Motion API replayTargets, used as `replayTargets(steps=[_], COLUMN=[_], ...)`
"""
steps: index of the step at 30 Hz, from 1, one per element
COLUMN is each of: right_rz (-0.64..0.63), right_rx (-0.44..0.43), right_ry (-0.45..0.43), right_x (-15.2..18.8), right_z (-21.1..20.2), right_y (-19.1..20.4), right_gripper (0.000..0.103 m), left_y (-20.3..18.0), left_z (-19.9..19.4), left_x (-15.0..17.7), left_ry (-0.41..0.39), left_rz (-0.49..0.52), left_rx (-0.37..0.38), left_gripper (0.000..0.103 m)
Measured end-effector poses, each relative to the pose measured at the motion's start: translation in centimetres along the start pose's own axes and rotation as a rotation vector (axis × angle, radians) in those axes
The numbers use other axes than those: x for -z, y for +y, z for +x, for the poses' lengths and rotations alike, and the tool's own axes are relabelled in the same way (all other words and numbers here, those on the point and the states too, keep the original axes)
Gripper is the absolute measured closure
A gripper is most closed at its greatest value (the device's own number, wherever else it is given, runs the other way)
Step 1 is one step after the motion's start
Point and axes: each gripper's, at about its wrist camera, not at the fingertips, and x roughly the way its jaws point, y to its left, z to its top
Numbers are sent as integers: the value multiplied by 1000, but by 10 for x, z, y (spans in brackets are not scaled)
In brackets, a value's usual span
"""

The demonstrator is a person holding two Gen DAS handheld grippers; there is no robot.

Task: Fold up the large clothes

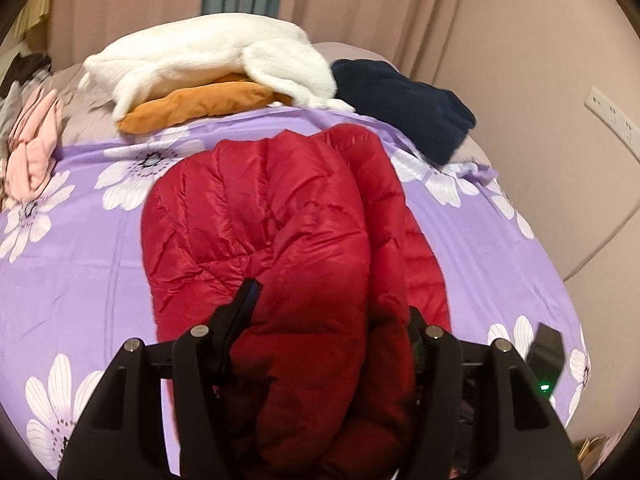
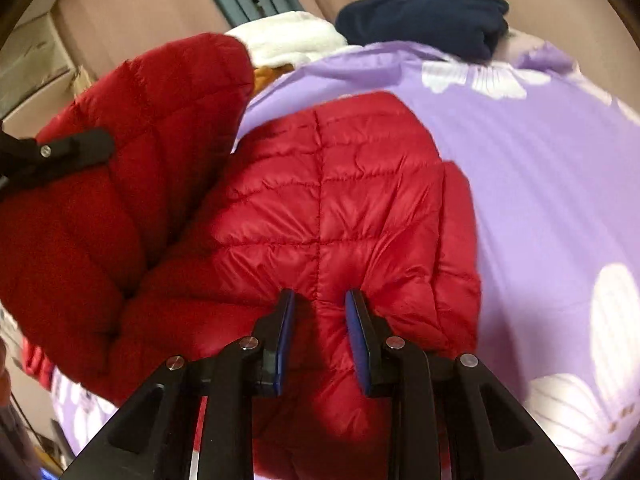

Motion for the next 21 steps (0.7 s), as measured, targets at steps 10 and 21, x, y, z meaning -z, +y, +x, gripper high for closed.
replayTargets(steps=[10, 21], right_rz=[74, 294], right_rx=[-111, -260], right_ry=[-15, -103], right_x=[10, 14], right_z=[-1, -58], right_y=[-22, -74], right_gripper=[76, 68], left_y=[-50, -35], left_z=[46, 43], left_x=[15, 16], left_ry=[77, 160], left_rz=[121, -52], left_rx=[62, 439], left_gripper=[41, 20])
